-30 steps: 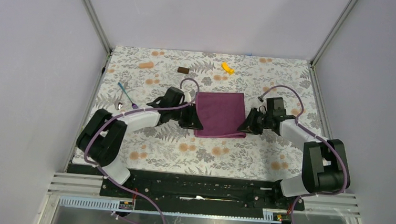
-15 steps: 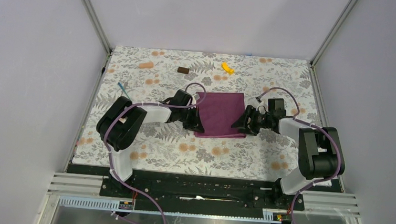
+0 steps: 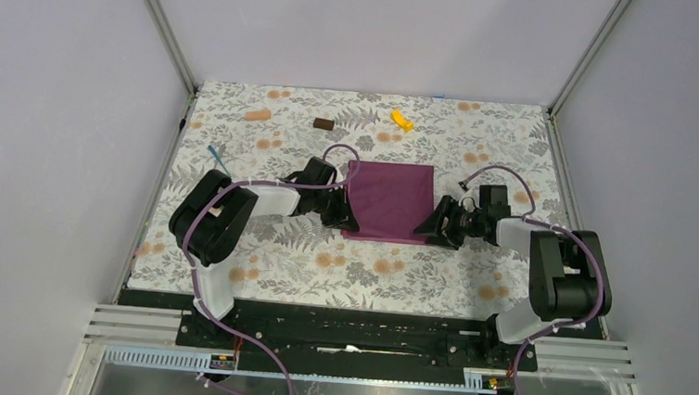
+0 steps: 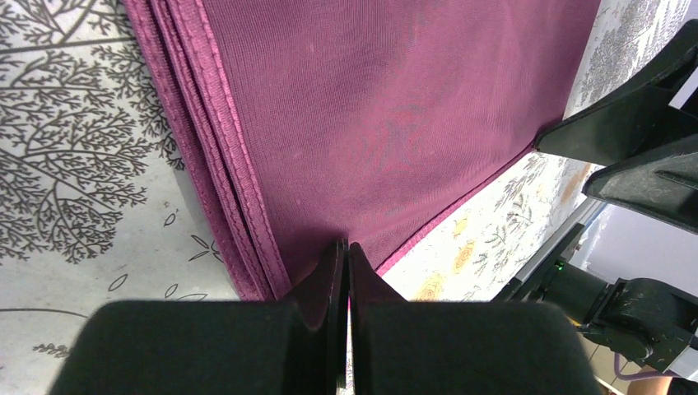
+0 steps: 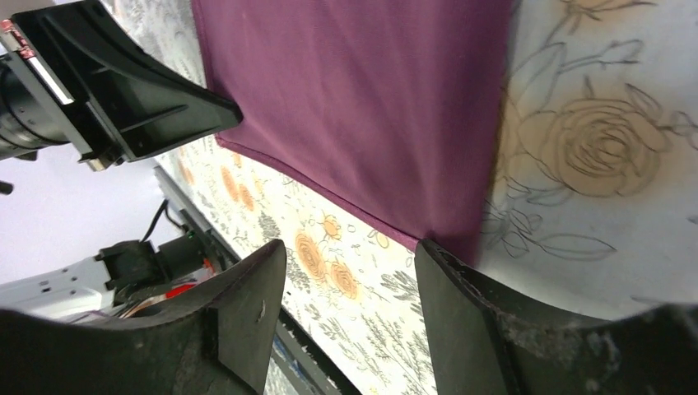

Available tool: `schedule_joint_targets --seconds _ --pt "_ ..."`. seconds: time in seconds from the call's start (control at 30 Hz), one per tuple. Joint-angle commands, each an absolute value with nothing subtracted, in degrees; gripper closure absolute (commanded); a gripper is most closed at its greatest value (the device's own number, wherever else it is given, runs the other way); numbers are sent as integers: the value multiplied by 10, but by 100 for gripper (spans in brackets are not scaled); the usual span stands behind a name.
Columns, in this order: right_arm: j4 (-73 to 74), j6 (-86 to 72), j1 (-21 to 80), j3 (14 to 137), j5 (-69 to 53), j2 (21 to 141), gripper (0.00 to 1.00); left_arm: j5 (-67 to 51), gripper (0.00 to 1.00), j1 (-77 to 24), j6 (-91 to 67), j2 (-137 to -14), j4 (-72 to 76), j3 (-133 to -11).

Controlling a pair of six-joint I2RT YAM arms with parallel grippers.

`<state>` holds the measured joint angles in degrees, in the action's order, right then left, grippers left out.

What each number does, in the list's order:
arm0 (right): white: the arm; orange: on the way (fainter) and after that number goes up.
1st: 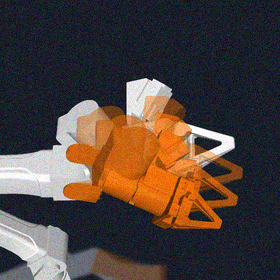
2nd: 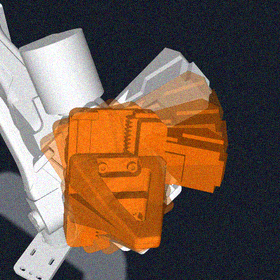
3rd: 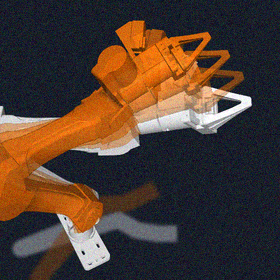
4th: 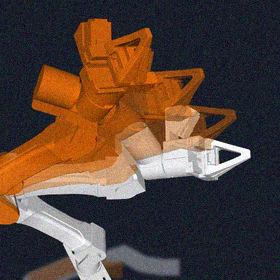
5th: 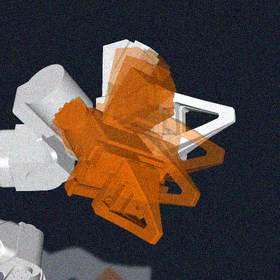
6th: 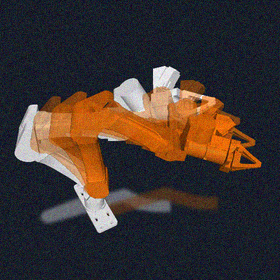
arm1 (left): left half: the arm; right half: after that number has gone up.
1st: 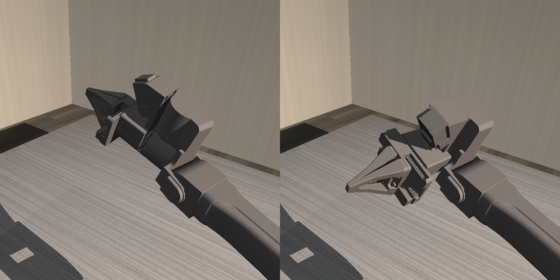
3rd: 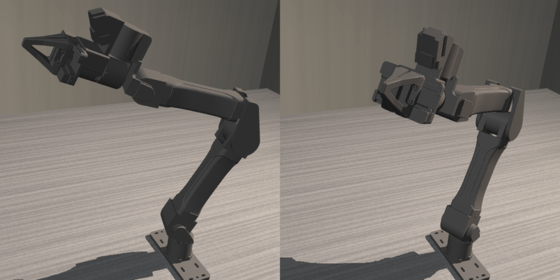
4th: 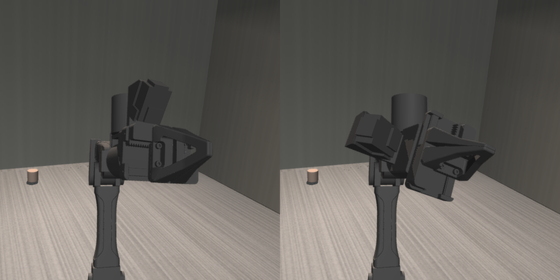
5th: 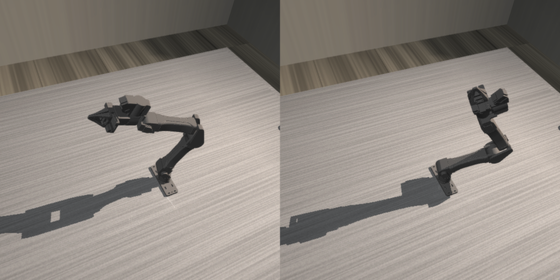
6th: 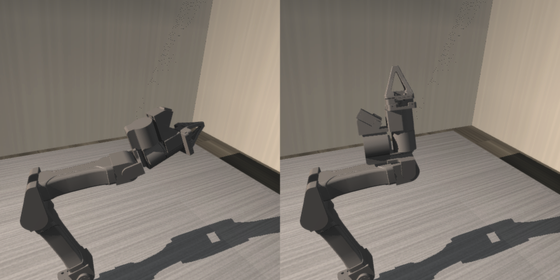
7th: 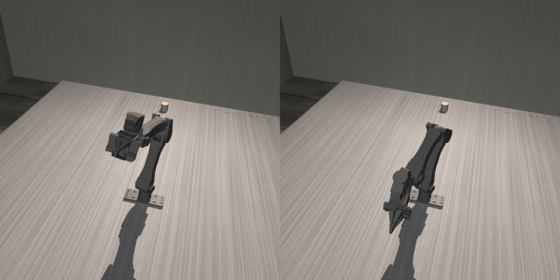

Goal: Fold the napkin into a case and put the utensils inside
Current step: Smooth out the square-folded napkin at the center of the board.

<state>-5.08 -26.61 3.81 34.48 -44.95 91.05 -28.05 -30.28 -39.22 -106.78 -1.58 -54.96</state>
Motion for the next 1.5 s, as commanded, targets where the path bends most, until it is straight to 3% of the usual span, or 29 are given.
schedule_joint_targets --seconds 0.0,0.17,0.47,0.67,0.83,0.9,1.0,1.13,1.2,1.47 --pt "28 -230 35 354 -374 866 33 -208 100 -293 -370 -1090 -44 -517" --pt "14 -272 36 379 -437 821 29 -210 100 -293 -372 -1090 -38 -513" --pt "-98 -281 -4 318 -437 922 29 -214 100 -293 -376 -1094 -36 -509" --pt "-24 -260 -38 316 -379 865 29 -215 100 -293 -375 -1090 -33 -506" --pt "32 -257 -36 377 -414 799 25 -237 98 -293 -381 -1070 -38 -518" --pt "29 -262 -33 410 -423 815 24 -264 95 -293 -387 -1057 -40 -533" --pt "-15 -290 -30 455 -440 866 24 -306 76 -293 -403 -1034 -49 -569" --pt "-94 -350 -24 516 -467 955 24 -339 69 -288 -427 -1027 -44 -639" --pt "-116 -375 -23 552 -480 996 24 -339 70 -282 -428 -1050 -47 -691" --pt "-185 -451 -23 655 -509 1107 24 -333 89 -242 -441 -1224 -46 -879"
